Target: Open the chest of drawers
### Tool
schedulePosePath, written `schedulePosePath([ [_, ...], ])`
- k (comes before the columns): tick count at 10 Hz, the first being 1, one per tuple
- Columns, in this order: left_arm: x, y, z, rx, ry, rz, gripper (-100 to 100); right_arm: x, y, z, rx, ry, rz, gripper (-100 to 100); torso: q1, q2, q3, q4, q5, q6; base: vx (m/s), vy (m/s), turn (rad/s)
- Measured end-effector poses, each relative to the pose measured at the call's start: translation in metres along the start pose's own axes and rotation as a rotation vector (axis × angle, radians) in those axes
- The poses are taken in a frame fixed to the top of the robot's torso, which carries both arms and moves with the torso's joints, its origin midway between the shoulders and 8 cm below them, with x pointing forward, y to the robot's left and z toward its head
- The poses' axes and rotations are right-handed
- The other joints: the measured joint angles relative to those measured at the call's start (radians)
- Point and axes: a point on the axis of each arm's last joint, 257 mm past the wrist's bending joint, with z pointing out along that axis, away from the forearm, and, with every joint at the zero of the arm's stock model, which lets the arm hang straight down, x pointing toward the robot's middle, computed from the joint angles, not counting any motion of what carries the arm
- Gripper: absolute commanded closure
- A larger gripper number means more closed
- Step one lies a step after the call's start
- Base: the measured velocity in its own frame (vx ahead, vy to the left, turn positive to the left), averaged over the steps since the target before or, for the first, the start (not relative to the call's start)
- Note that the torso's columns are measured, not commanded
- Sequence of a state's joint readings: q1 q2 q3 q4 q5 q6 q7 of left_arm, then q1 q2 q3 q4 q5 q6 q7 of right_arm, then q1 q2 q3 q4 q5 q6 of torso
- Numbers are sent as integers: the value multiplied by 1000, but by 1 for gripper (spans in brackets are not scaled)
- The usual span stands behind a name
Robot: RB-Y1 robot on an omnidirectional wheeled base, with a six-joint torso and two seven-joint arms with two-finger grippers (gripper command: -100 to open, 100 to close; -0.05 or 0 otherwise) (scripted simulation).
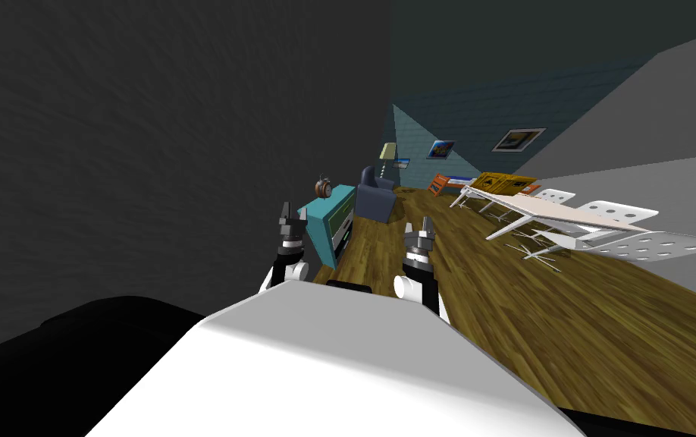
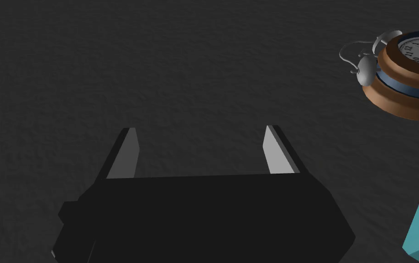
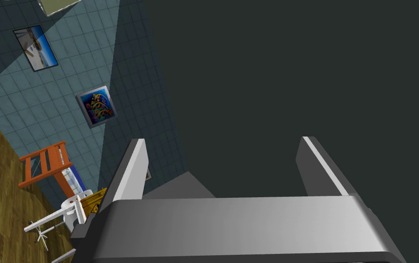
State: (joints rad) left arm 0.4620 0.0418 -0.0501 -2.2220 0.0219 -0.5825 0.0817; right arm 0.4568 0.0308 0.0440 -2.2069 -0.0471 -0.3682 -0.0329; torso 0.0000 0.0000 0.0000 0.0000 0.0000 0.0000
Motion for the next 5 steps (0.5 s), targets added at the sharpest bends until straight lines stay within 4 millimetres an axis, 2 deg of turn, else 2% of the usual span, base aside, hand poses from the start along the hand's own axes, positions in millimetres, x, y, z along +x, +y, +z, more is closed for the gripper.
schedulePosePath([
  [2, 0, 0, 0, 0, 0, 0, 0, 0, 0, 0, 0, 0, 0, 0, 0, 104, -209, 105, 0, 0, 0, 0, 0],
  [5, 0, 0, 0, 0, 0, 0, 0, 0, 0, 0, 0, 0, 0, 0, 0, 322, -644, 322, 0, 0, 0, 0, 0],
])
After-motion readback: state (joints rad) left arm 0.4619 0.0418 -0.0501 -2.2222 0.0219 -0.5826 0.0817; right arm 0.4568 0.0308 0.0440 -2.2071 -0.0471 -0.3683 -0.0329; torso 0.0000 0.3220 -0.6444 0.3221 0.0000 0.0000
